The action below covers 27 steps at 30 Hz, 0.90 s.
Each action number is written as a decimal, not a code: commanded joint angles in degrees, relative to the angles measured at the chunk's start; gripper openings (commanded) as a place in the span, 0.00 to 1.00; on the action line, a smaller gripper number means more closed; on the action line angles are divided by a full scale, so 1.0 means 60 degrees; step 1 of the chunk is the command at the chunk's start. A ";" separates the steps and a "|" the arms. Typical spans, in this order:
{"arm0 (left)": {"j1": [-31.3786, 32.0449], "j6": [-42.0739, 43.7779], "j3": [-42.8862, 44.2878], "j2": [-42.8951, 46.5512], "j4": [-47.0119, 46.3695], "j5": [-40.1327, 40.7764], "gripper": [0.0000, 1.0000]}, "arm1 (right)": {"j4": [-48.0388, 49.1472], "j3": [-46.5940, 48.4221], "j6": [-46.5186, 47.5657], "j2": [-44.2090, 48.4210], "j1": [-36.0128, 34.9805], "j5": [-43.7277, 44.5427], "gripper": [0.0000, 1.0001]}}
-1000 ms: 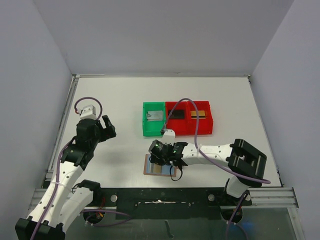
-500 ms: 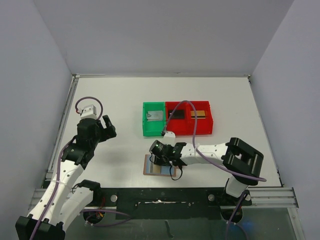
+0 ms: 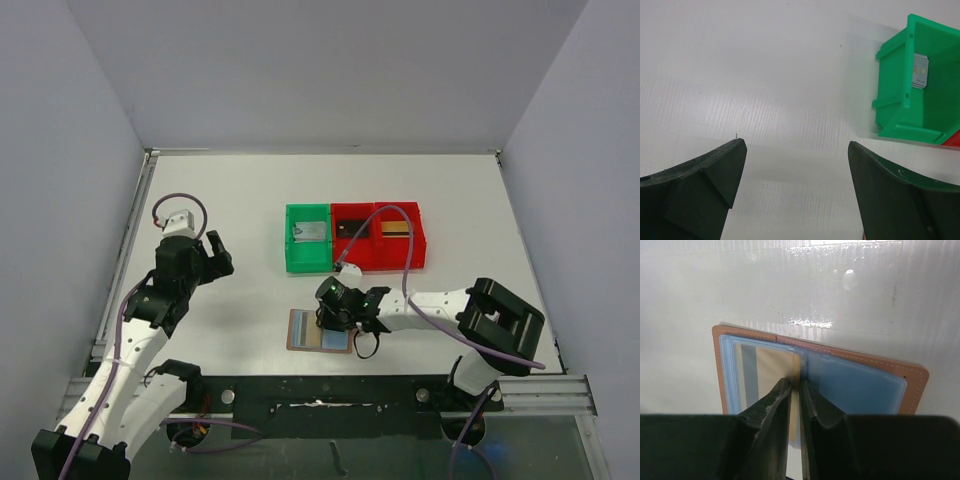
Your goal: Take the credit cards out of the card holder
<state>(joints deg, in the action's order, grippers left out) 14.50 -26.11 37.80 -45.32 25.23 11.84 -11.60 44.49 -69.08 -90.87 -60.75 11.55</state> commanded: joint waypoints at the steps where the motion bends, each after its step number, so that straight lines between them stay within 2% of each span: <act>1: -0.0062 0.0191 0.0093 -0.0073 -0.0548 -0.0240 0.82 | 0.0502 -0.0512 0.0059 -0.0193 0.0128 -0.0138 0.12; 8: -0.0050 0.0122 0.0074 0.0100 -0.0463 -0.0230 0.82 | 0.1620 -0.1232 -0.0062 0.0167 0.0282 -0.0623 0.12; 16: 0.0051 -0.0111 0.0013 0.0132 -0.0514 -0.0519 0.82 | 0.1944 -0.1496 -0.0114 0.0246 0.0519 -0.0874 0.12; 22: 0.0043 -0.2301 -0.0580 0.0248 -0.0787 -0.2300 0.82 | 0.2155 -0.1717 -0.0231 0.0249 0.0609 -0.1048 0.11; 27: 0.0055 -0.3159 -0.1086 0.0279 -0.1271 -0.4232 0.80 | 0.2382 -0.1869 -0.0287 0.0276 0.0639 -0.1192 0.11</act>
<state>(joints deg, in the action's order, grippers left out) 14.59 -38.70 32.36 -44.51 22.83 -2.26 2.44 35.24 -70.28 -87.53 -56.97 4.32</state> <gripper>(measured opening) 0.809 0.116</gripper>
